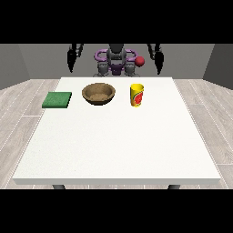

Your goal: Pick the cup and pour the ball into the bowl, then pick the bowl and place it on the pad

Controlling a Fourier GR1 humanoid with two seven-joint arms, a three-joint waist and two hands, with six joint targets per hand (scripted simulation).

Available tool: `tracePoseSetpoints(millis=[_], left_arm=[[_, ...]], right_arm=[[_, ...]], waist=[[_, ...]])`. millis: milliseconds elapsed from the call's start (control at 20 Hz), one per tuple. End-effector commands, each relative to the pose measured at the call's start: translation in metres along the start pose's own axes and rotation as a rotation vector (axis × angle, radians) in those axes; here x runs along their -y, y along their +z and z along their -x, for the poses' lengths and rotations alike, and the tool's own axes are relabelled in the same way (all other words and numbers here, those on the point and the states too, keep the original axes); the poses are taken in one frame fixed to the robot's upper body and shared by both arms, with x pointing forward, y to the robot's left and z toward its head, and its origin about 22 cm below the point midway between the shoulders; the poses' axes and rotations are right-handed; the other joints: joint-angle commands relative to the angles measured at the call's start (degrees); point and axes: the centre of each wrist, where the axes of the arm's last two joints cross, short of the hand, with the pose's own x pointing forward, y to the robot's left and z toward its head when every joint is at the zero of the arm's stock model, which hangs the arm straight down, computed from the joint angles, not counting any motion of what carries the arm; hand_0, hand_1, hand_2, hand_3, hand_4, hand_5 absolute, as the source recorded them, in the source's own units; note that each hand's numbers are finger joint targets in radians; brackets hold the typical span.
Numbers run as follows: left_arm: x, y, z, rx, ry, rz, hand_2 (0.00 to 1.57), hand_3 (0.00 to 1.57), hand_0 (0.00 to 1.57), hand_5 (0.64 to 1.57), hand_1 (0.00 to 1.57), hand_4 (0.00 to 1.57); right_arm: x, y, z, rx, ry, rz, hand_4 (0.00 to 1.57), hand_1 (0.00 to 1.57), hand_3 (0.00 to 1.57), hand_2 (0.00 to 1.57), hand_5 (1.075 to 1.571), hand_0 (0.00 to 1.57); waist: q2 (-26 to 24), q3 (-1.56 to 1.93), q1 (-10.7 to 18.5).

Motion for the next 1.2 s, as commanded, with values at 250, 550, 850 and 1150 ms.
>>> tracePoseSetpoints(millis=[250,550,850,1150], left_arm=[[-0.011,-0.004,-0.035,0.029,-0.046,0.006,0.0,0.0,0.0,1.47,0.0,0.0],[0.079,0.033,0.011,0.217,0.091,-0.027,0.0,0.0,0.0,1.477,0.0,0.0],[0.065,-0.009,-0.011,0.291,0.073,-0.025,0.0,0.0,0.0,1.464,0.0,0.0],[0.053,-0.057,-0.011,0.426,0.032,-0.064,0.0,0.0,0.0,1.444,0.0,0.0]], right_arm=[[0.015,-0.004,-0.038,0.05,0.052,-0.006,0.12,0.0,0.0,0.0,1.563,0.0],[0.057,0.025,0.041,0.173,-0.166,0.027,0.03,0.0,0.0,0.0,1.566,0.0],[0.039,-0.004,0.047,0.231,-0.144,0.016,0.0,0.0,0.0,0.0,1.559,0.0],[0.05,-0.041,0.019,0.394,-0.153,-0.021,0.0,0.0,0.0,0.0,1.557,0.0]], waist=[[-15.9,1.06,0.01],[-2.19,1.24,0.63],[2.44,1.23,1.41],[11.52,1.21,-1.49]])
